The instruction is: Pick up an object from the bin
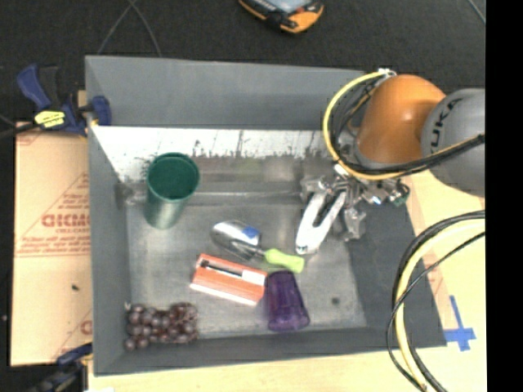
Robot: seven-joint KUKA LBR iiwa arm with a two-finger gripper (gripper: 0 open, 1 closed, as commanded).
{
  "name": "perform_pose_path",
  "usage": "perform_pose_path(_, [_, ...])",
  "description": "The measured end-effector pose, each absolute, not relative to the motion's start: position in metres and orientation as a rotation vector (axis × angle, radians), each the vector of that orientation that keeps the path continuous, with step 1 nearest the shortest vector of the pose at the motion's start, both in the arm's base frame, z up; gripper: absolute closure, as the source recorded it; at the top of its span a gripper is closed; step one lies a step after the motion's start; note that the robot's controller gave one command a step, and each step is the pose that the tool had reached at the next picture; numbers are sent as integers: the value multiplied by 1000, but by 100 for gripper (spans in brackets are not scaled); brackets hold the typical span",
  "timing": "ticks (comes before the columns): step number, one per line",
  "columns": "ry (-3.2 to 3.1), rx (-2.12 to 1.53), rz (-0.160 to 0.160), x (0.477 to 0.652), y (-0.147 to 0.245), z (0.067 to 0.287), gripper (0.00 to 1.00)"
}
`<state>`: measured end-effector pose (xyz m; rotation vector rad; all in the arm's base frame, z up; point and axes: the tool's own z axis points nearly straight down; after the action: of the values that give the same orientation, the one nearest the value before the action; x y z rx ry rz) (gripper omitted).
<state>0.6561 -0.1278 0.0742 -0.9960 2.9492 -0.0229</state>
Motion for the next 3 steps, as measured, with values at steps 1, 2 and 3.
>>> perform_pose_path(1, [3047,-677,-9,644,-115,79,100])
perform_pose_path(2, [3047,-677,-9,644,-115,79,100])
perform_pose_path(3, [3046,-676,-10,645,-116,80,100])
